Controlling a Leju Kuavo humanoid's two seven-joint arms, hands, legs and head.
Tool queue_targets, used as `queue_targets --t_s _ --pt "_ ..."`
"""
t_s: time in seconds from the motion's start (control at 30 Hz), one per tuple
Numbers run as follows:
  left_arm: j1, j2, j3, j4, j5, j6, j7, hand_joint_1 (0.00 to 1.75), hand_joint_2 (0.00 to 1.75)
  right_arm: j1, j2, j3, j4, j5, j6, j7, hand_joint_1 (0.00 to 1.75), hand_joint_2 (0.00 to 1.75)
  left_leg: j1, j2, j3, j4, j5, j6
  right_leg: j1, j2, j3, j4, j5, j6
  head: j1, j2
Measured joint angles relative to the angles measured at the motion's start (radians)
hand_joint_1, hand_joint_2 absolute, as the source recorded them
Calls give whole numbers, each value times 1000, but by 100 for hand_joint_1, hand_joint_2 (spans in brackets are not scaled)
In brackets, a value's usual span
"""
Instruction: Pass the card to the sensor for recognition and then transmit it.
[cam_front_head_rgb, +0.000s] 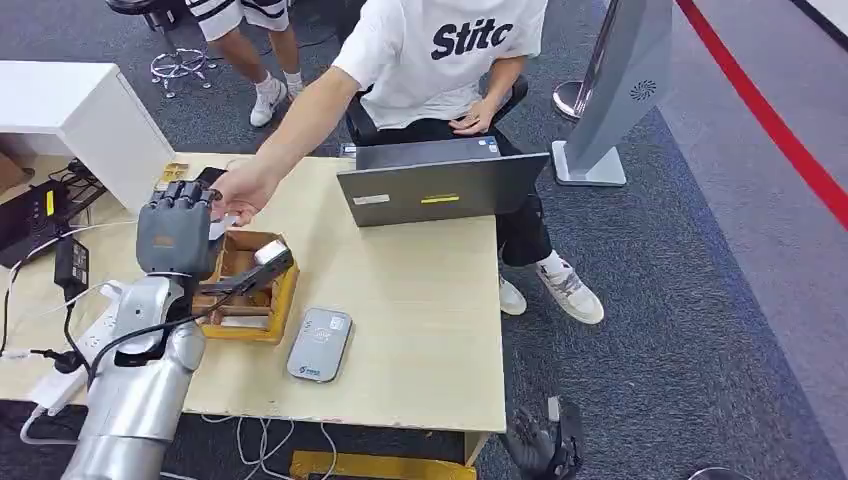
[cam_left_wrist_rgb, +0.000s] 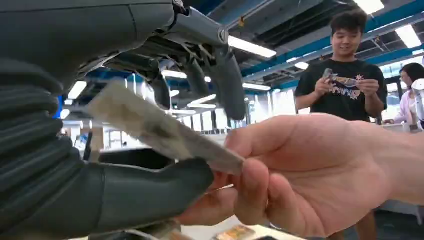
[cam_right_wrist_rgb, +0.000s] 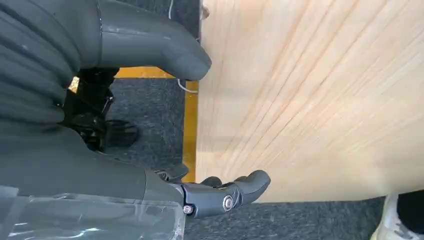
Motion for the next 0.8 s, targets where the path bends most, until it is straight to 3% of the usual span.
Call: queue_targets --t_s 0.13,0.27,0.4,0.57,0.8 --pt "-30 -3 -5 17 -122 0 40 175 175 -2 1 28 3 -31 -2 -15 0 175 0 1 0 0 0 0 0 1 0 0 0 0 0 0" --pt "-9 -21 -5 -16 -128 9 32 175 175 -1 1 45 3 -61 -2 -32 0 175 0 1 0 0 0 0 0 2 0 0 0 0 0 0" --pt "79 -55 -15 -107 -126 36 -18 175 175 2 1 55 3 -81 -2 -46 0 175 0 1 0 0 -1 0 0 2 0 0 0 0 0 0" --pt "212 -79 -68 -204 -125 60 -38 175 175 6 1 55 3 -105 -2 -56 0 175 0 1 0 0 -1 0 0 2 -1 0 -1 0 0 0" --pt "317 -78 -123 -217 -126 61 -46 175 175 16 0 55 3 -108 -2 -66 0 175 0 1 0 0 -1 0 0 1 -1 0 0 0 0 0"
